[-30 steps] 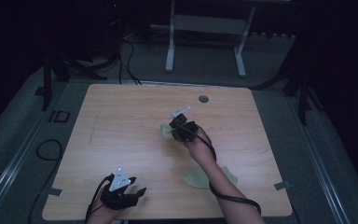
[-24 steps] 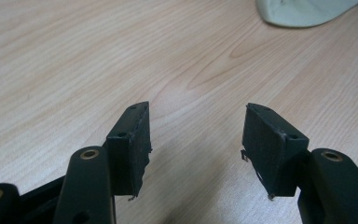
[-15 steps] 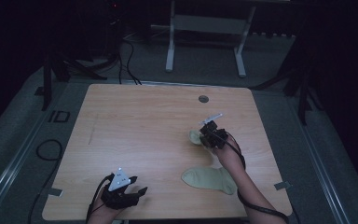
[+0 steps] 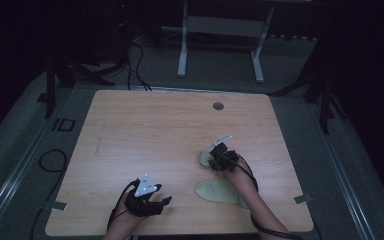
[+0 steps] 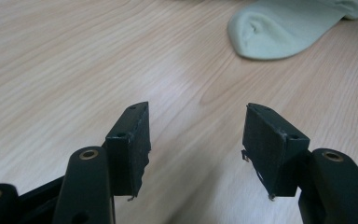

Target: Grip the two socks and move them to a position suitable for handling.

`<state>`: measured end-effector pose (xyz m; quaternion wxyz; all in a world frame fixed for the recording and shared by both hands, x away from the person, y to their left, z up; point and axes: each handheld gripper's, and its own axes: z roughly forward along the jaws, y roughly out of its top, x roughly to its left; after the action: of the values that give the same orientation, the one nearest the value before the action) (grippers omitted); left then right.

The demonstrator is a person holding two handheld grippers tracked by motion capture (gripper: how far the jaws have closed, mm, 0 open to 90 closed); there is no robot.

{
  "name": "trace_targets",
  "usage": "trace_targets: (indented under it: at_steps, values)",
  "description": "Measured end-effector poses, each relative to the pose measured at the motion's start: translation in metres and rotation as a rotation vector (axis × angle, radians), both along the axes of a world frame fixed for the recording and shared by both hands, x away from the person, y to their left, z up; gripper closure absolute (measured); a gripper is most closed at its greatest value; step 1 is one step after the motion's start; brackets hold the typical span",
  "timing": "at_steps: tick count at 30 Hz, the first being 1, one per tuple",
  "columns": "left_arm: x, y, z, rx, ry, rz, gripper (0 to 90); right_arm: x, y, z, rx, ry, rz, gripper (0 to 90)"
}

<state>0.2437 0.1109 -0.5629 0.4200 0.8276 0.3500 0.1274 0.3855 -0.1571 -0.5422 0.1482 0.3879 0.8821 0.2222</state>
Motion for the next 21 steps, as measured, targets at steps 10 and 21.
trace_targets:
  at_steps: [10, 21]
  values:
    - [0.038, -0.044, 0.026, 0.058, -0.064, -0.088, 53.8, -0.005, -0.009, 0.018, 0.047, 0.006, 0.011, 50.0]
    - [0.105, -0.096, 0.034, 0.124, -0.128, -0.072, 81.4, -0.018, -0.013, 0.011, 0.038, 0.031, 0.023, 57.9]
